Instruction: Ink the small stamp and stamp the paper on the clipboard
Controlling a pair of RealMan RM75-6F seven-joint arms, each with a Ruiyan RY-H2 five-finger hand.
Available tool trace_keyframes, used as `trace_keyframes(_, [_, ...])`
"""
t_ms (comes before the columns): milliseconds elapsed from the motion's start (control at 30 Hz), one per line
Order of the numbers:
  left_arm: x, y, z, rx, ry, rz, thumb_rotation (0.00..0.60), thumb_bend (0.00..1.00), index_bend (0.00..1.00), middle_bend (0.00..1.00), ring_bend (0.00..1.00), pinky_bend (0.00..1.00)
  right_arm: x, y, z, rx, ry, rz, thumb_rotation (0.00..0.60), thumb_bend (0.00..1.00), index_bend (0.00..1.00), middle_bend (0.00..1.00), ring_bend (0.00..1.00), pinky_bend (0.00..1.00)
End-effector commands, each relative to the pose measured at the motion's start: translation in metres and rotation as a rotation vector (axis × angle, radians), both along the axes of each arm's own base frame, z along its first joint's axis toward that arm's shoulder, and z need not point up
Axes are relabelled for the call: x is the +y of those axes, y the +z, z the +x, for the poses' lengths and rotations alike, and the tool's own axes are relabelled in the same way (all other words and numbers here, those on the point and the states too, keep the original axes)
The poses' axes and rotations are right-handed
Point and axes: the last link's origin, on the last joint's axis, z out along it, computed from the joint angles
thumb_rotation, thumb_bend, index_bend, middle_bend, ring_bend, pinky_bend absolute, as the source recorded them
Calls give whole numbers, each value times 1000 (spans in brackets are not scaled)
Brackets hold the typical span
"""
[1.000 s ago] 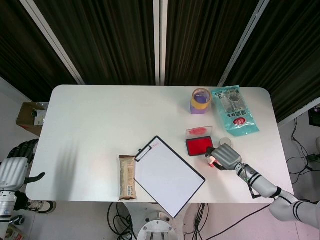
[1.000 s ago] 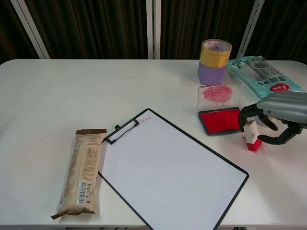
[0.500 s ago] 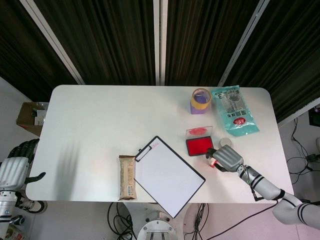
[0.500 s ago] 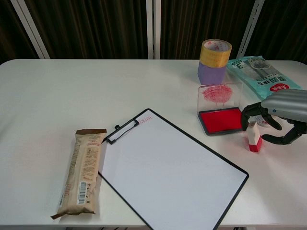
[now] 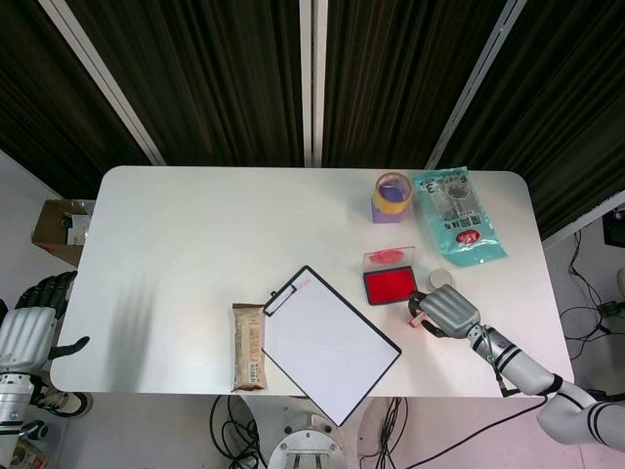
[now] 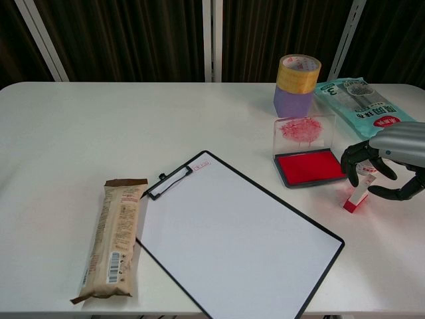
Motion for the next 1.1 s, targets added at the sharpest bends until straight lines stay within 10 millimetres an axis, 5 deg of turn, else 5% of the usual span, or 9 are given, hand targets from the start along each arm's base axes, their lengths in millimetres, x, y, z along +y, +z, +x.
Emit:
trace_keyframes(33, [0, 0, 0, 1, 1, 0, 600, 0, 71, 108, 98, 186, 0, 2, 1, -10, 1, -6, 600, 363, 476, 283, 636, 843])
trace_keyframes(400, [0, 1, 0, -1, -1, -1, 600, 0, 71, 107, 99, 186, 13, 35, -1, 28, 1, -37, 600, 312, 16, 72, 649, 842])
trace_keyframes(567, [-2, 1, 2, 2, -6, 1, 600, 0, 71, 108, 99, 186, 17, 56, 12, -37, 39, -136, 600, 258, 0, 3, 628, 834])
trace_keyframes(633, [-2, 1, 3, 2, -6, 1, 600, 0, 71, 108, 99, 187, 20, 79, 13, -92, 56, -245, 600, 252, 0, 1, 441, 715])
trace_keyframes(700, [-2, 1, 3, 0, -9, 5, 600, 0, 71, 108, 99, 186, 28, 99, 9, -129, 56, -349, 600, 258, 0, 0, 108, 327])
trace_keyframes(767, [-3, 0, 4, -2, -13, 10, 600, 0, 71, 107, 99, 186, 40, 116, 0, -156, 27, -449, 600, 273, 0, 0, 0, 40])
trace_keyframes(933, [-3, 0, 11, -6, -37, 18, 600, 0, 71, 108, 99, 187, 84, 142, -43, -132, -211, -562, 600, 293, 0, 0, 0, 0])
trace_keyframes(1100, [1, 4, 19, 2, -73, 35, 600, 0, 71, 107, 99, 186, 101, 146, -63, -127, -336, -590, 600, 291, 0, 0, 0, 0])
